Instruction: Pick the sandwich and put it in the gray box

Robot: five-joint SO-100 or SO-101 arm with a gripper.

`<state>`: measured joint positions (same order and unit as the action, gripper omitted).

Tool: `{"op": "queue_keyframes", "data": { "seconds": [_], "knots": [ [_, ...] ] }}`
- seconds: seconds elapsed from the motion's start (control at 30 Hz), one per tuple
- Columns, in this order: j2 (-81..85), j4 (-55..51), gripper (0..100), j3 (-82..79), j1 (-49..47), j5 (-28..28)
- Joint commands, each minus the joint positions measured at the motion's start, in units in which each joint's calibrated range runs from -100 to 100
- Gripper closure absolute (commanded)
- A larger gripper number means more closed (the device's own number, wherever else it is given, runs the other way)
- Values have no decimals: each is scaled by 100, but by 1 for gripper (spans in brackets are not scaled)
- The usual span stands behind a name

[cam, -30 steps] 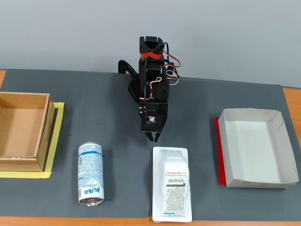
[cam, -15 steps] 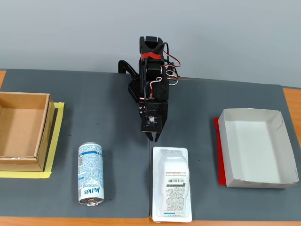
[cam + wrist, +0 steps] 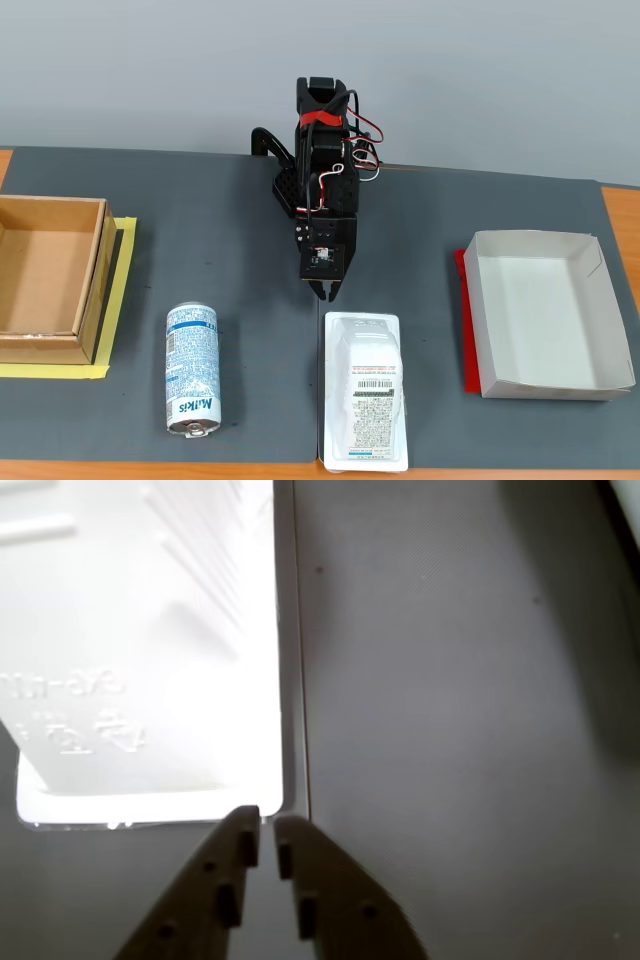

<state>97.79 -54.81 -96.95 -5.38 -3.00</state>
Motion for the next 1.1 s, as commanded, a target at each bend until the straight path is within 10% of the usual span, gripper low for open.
{"op": "queue_keyframes", "data": {
  "seconds": [0.0, 1.07],
  "knots": [
    [-390, 82, 98, 464, -25, 16],
    [-5061, 82, 98, 5348, -450, -338]
  ]
}}
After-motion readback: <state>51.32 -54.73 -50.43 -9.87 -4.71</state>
